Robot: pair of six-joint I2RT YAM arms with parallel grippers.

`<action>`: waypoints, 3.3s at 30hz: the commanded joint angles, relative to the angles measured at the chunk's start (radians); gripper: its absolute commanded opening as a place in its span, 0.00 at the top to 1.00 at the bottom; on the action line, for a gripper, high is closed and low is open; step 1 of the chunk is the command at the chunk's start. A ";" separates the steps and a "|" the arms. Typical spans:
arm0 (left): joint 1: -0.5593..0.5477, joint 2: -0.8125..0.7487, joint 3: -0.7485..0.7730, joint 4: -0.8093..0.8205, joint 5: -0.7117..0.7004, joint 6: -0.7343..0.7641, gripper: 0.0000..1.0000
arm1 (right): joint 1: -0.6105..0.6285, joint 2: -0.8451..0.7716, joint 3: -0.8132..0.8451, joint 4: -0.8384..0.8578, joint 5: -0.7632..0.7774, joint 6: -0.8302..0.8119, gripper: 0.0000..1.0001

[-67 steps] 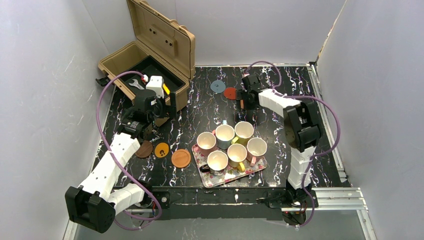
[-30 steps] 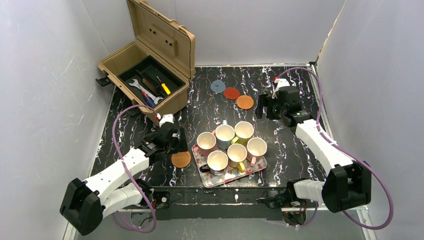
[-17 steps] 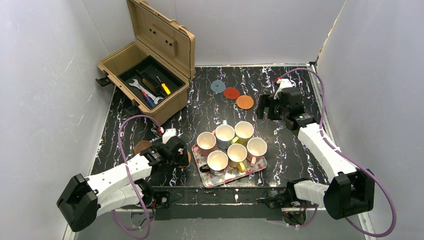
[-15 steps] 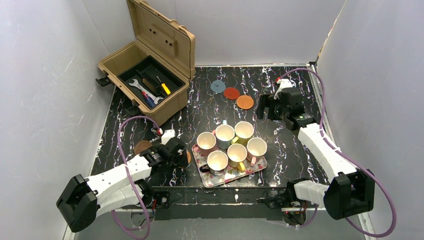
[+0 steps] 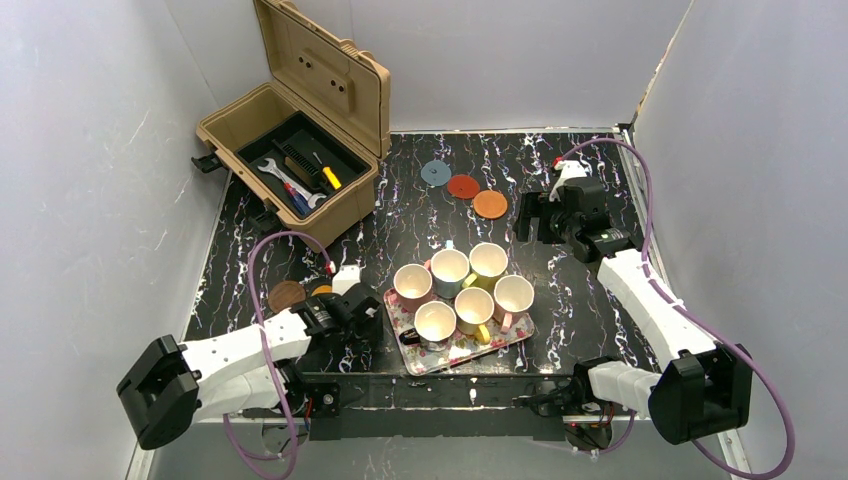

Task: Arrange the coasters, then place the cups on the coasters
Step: Move the coaster to the center of the board.

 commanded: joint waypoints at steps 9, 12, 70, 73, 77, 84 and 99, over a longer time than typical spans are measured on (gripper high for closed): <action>-0.025 0.048 0.002 -0.016 -0.070 -0.067 0.13 | 0.000 -0.026 -0.002 0.004 0.001 -0.009 0.01; -0.024 0.054 0.000 0.013 -0.075 -0.067 0.19 | 0.000 -0.024 -0.004 0.008 -0.003 -0.009 0.01; 0.282 0.699 0.370 0.502 0.296 0.569 0.34 | 0.000 0.072 0.020 0.028 -0.073 -0.004 0.01; 0.282 0.703 0.400 0.493 0.274 0.566 0.34 | 0.001 0.092 0.031 0.027 -0.086 0.001 0.01; 0.282 0.647 0.428 0.422 0.210 0.530 0.32 | 0.001 0.121 0.067 0.020 -0.118 0.006 0.01; 0.302 0.539 0.529 0.272 0.163 0.509 0.23 | 0.010 0.195 0.171 -0.021 -0.146 -0.003 0.02; 0.415 0.276 0.788 0.066 0.284 0.525 0.17 | 0.113 0.344 0.365 -0.134 -0.090 -0.003 0.04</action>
